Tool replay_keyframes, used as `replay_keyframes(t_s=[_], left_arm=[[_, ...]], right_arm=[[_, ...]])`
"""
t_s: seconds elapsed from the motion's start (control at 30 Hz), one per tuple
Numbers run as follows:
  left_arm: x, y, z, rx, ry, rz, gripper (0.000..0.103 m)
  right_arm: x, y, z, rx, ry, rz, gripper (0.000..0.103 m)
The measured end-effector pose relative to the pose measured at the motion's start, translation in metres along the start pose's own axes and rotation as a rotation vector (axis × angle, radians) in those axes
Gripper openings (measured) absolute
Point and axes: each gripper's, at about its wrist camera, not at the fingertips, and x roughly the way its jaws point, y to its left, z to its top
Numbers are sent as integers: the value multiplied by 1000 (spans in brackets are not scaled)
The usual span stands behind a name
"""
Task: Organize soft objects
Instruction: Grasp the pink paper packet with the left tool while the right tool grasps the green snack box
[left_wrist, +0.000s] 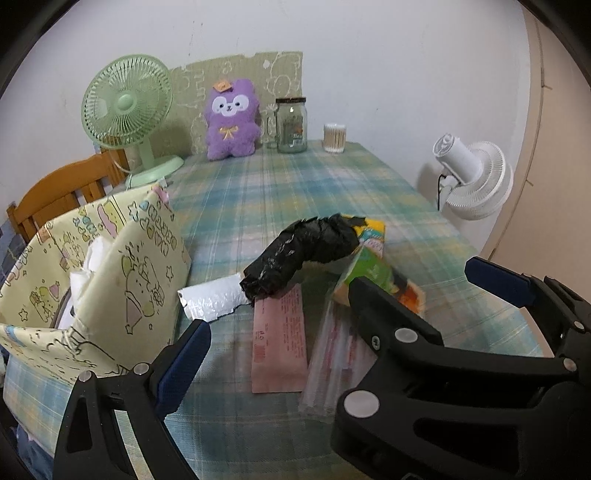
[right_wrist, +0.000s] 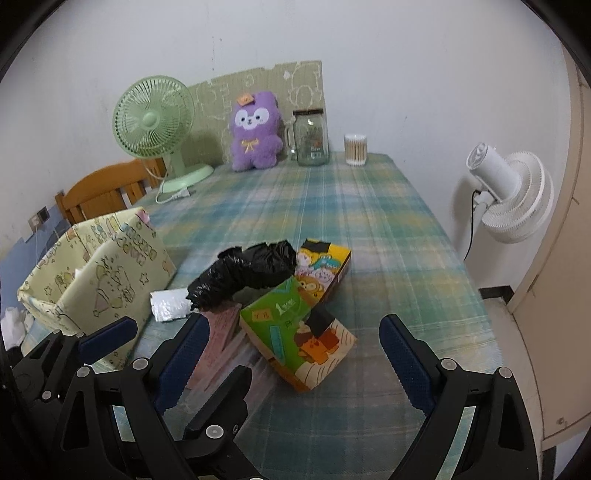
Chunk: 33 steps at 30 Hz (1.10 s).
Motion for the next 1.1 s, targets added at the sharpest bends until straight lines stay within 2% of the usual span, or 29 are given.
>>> replay_keyframes(t_s=[0.13, 0.27, 0.4, 0.7, 0.77, 0.8, 0.93, 1.07, 1.1], left_arm=[[9, 4, 1, -18, 9, 28, 96], [17, 8, 3, -42, 20, 31, 86], [25, 11, 4, -54, 48, 48, 81], [35, 12, 3, -58, 67, 78, 72], [36, 11, 3, -55, 69, 81, 71], [37, 12, 4, -53, 71, 84, 70], [41, 12, 4, -60, 78, 90, 70], [46, 17, 4, -84, 85, 105, 69], [45, 17, 4, -84, 84, 108, 66]], right_arm=[[13, 0, 2, 5, 21, -1, 95], [24, 0, 6, 7, 37, -1, 95], [34, 1, 6, 3, 58, -3, 95], [50, -2, 6, 13, 100, 8, 95], [53, -3, 5, 18, 106, 5, 92], [54, -4, 5, 28, 114, 0, 82], [56, -4, 4, 35, 120, -1, 73], [56, -3, 5, 32, 125, 0, 69], [56, -3, 5, 36, 124, 1, 68]])
